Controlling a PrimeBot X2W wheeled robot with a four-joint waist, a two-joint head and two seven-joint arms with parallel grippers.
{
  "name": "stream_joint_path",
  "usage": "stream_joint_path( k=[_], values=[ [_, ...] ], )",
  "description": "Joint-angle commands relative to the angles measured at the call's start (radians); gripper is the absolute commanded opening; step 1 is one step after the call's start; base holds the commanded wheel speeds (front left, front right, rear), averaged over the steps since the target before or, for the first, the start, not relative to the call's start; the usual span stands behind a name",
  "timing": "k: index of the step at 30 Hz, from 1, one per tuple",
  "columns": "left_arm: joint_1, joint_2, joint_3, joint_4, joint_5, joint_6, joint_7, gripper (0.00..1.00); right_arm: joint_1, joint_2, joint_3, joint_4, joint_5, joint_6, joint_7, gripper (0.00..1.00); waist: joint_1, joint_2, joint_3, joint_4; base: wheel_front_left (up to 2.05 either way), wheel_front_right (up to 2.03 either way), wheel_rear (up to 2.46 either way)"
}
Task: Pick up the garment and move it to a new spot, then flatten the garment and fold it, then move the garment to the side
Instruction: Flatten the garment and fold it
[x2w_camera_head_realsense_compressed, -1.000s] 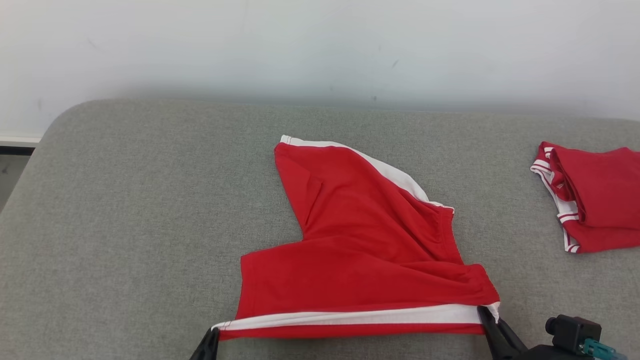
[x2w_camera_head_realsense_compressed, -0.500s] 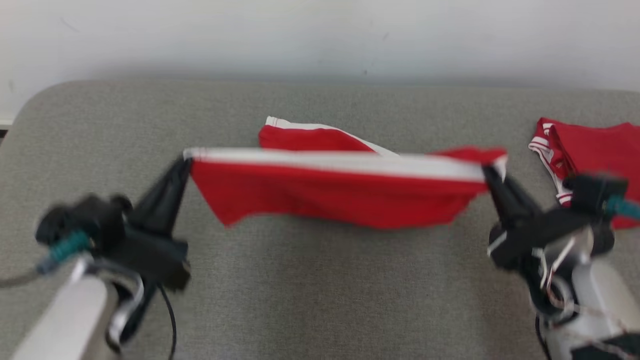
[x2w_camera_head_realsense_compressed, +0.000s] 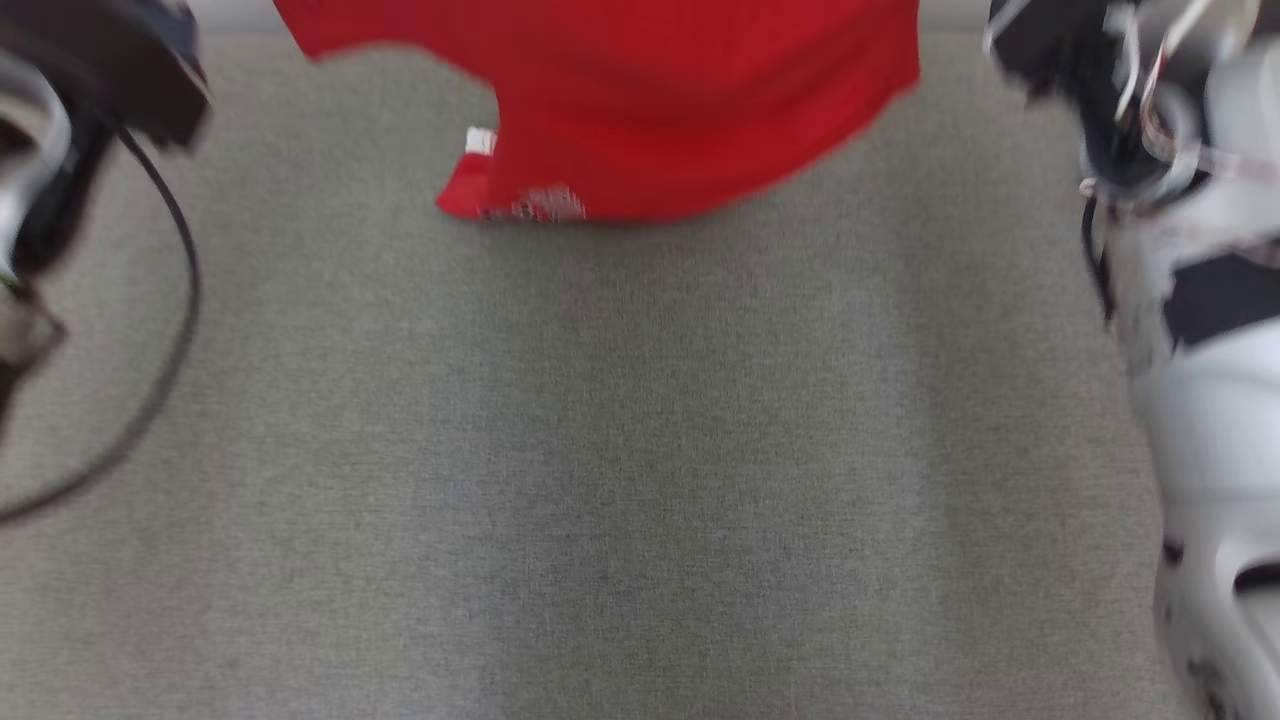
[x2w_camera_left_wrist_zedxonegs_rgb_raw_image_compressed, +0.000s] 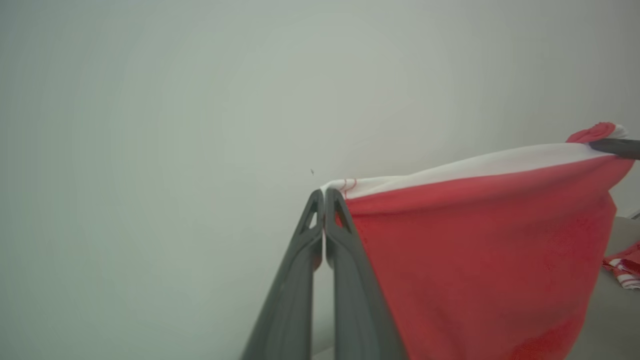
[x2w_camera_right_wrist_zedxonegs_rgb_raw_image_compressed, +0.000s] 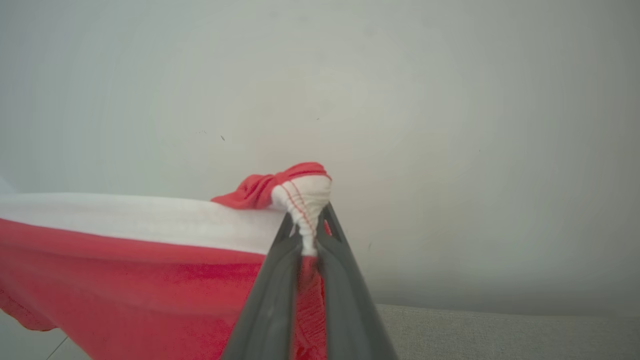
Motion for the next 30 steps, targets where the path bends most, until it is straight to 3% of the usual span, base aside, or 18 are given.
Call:
stream_joint_path(
  k=[1,7,15,22,30],
  values=[
    [-0.043,0.015,-0.008,0.021,-0.014,0.003,0.0,0.0,-0.045,0.003,-0.003,0.025,-0.01,-0.003,-0.005,0.0,-0.0004,-0.0002,0.063,-0.009,0.0,0.0,0.0],
    [-0.278,0.04,-0.078,0.163,-0.104,0.003,-0.008,0.0,-0.302,0.025,-0.002,0.209,-0.065,-0.003,-0.025,0.0,-0.0004,-0.0002,0.123,-0.009,0.0,0.0,0.0],
    [-0.543,0.048,-0.182,0.304,-0.146,0.003,-0.029,0.0,-0.603,0.06,-0.068,0.439,-0.157,-0.003,-0.091,0.0,-0.0004,-0.0002,0.187,-0.004,0.0,0.0,0.0],
    [-0.703,0.032,-0.274,0.38,-0.179,0.003,-0.075,0.0,-0.738,0.09,-0.11,0.573,-0.218,-0.003,-0.184,0.0,-0.0004,-0.0002,0.203,0.015,0.0,0.0,0.0],
    [-0.765,0.027,-0.369,0.438,-0.239,0.003,-0.119,0.0,-0.794,0.101,-0.116,0.66,-0.255,-0.003,-0.242,0.0,-0.0004,-0.0002,0.214,0.033,0.0,0.0,0.0]
  ],
)
